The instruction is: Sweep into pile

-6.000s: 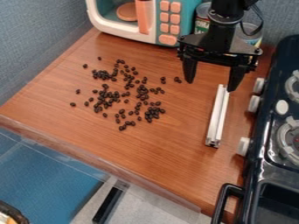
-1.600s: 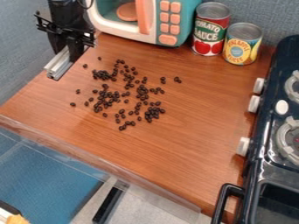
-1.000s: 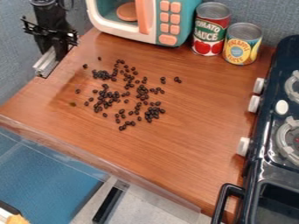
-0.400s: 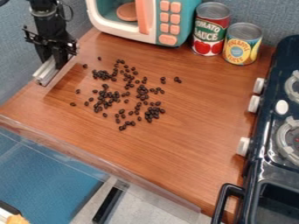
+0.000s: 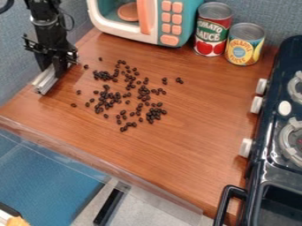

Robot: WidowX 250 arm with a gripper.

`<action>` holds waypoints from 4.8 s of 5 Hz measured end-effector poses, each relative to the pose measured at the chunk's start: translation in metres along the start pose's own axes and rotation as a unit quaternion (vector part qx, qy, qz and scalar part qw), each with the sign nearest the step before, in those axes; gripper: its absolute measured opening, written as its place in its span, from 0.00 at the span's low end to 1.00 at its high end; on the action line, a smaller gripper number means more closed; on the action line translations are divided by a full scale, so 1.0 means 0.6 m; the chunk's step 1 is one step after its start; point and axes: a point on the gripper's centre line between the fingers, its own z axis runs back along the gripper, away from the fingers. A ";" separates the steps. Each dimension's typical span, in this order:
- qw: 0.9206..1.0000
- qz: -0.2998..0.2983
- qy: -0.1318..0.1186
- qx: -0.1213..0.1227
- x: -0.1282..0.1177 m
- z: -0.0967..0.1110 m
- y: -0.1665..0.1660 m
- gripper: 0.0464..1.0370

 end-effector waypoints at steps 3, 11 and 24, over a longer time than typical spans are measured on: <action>1.000 -0.020 -0.003 0.005 -0.019 -0.012 -0.029 0.33; 0.999 -0.012 -0.013 -0.051 -0.078 0.019 -0.208 0.33; 0.991 0.013 -0.087 -0.099 -0.070 0.180 -0.288 0.33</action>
